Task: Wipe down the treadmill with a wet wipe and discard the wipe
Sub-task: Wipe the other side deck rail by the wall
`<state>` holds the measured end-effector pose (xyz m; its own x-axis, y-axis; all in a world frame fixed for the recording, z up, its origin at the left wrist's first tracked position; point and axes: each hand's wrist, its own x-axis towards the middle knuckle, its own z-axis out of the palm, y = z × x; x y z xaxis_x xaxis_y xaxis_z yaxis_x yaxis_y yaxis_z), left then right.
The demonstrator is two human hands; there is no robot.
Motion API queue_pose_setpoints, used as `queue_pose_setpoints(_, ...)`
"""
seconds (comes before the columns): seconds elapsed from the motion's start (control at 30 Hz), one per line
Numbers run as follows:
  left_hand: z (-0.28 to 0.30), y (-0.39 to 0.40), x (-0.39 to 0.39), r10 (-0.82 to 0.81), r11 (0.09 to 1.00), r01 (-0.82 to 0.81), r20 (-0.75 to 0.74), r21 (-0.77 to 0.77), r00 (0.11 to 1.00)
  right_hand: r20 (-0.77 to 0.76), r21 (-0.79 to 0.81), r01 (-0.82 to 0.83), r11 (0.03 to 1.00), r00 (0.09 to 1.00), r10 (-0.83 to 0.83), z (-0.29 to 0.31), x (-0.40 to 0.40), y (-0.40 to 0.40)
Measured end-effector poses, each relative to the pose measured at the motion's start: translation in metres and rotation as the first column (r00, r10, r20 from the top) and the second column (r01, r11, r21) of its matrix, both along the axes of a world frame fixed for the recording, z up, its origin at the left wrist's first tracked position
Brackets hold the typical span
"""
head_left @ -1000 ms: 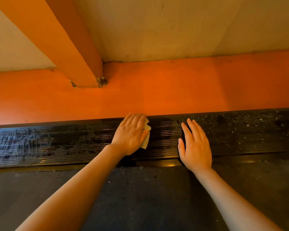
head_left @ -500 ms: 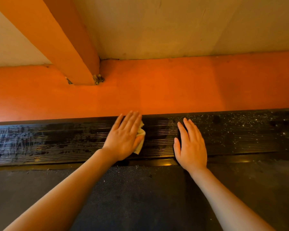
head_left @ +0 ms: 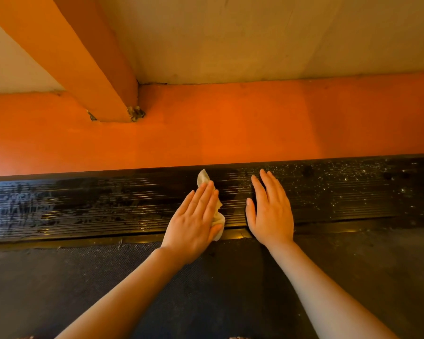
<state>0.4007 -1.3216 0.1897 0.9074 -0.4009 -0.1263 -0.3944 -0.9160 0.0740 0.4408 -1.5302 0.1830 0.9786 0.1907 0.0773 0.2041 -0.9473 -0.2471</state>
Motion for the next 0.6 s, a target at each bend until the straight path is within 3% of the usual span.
queue_pose_setpoints(0.3,0.008,-0.035,0.057,0.025,1.000,-0.024,-0.056,0.017,0.998,-0.048,0.051,-0.012,0.999,0.999,0.014,0.001,0.001,-0.004)
queue_pose_setpoints(0.5,0.018,-0.015,0.049,0.033,0.927,-0.072,-0.112,-0.369,0.993,-0.085,0.197,0.006,0.980,0.996,0.011,0.011,0.000,0.000)
queue_pose_setpoints(0.6,0.019,0.009,0.043,0.171,0.914,-0.157,0.004,-0.374,0.985,-0.066,0.203,-0.084,0.976,0.993,0.099,0.016,0.000,0.013)
